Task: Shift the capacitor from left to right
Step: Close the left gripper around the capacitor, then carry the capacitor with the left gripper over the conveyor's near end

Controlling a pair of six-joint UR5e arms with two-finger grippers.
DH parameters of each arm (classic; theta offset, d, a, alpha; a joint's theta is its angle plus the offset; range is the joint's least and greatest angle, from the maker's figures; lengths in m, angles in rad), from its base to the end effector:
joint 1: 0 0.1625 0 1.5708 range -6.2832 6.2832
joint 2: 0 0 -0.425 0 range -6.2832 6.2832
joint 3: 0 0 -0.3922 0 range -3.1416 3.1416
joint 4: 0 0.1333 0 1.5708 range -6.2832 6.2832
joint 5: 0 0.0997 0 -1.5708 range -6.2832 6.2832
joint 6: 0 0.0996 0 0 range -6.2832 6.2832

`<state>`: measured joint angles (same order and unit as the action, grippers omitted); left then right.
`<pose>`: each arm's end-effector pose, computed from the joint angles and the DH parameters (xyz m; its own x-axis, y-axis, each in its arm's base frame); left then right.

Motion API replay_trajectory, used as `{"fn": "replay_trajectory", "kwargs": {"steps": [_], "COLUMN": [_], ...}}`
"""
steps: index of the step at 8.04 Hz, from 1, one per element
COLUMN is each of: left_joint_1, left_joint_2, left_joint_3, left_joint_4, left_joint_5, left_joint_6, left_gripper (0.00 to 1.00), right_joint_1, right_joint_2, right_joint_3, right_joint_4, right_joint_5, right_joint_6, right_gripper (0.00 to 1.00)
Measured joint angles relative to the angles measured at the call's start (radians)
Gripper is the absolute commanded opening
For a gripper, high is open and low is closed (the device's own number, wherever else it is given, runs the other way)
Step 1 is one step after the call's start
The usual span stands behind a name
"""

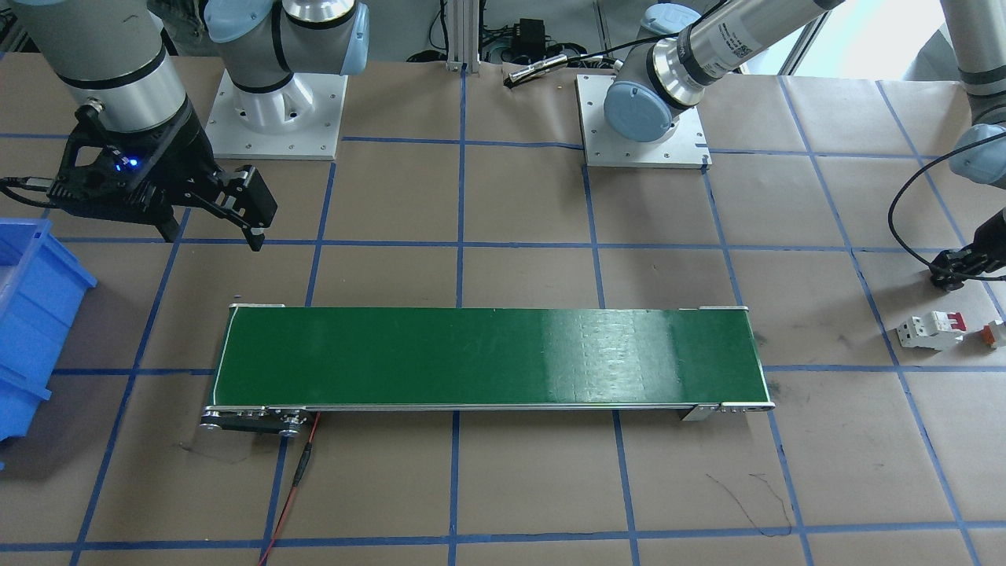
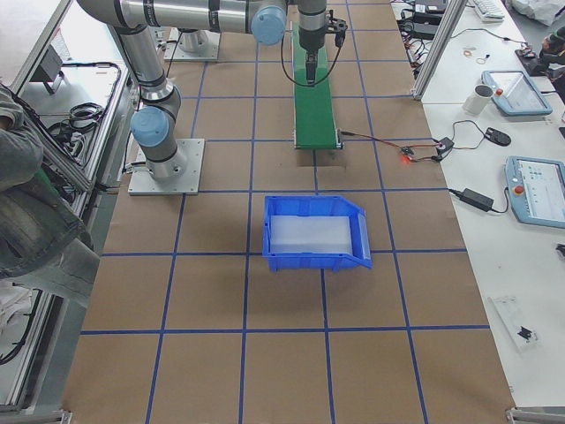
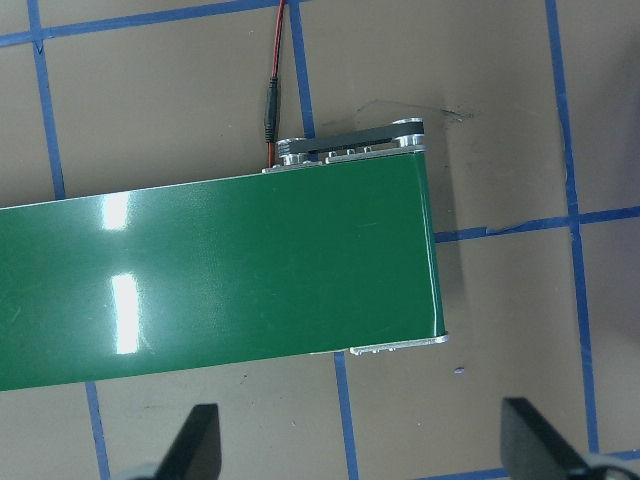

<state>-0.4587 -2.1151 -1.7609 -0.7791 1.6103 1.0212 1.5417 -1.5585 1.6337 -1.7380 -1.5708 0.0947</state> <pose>0.4954 -0.3889 0.1696 -0.9934 -0.0916 -0.0694 -0.0920 0.9957 0.0037 0.1186 -0.5084 0.4680 -0.9924 0.1231 -0.0087 0.1234 0.9881 -0.0915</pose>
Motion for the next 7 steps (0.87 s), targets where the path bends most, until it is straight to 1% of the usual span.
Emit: {"fn": "replay_trajectory", "kwargs": {"steps": [1, 3, 4, 5, 6, 7], "left_joint_1": [0.0, -0.002, -0.008, -0.021, -0.05, -0.097], "left_joint_2": [0.0, 0.004, 0.022, 0.053, 0.104, 0.163], "left_joint_3": [0.0, 0.001, 0.003, 0.006, 0.009, 0.01], "left_joint_4": [0.0, 0.001, 0.003, -0.003, -0.034, -0.096], "left_joint_5": [0.0, 0.014, 0.061, 0.117, 0.152, 0.169], "left_joint_6": [0.0, -0.001, -0.006, -0.017, -0.039, -0.086], "left_gripper": [0.18, 0.18, 0.18, 0.18, 0.18, 0.19], "right_joint_1": [0.0, 0.0, 0.0, 0.0, 0.0, 0.0], "right_joint_2": [0.0, 0.0, 0.0, 0.0, 0.0, 0.0], "right_joint_3": [0.0, 0.0, 0.0, 0.0, 0.0, 0.0], "right_joint_4": [0.0, 0.0, 0.0, 0.0, 0.0, 0.0], "right_joint_5": [0.0, 0.0, 0.0, 0.0, 0.0, 0.0], "right_joint_6": [0.0, 0.0, 0.0, 0.0, 0.0, 0.0], "right_gripper": [1.0, 1.0, 1.0, 1.0, 1.0, 1.0]}}
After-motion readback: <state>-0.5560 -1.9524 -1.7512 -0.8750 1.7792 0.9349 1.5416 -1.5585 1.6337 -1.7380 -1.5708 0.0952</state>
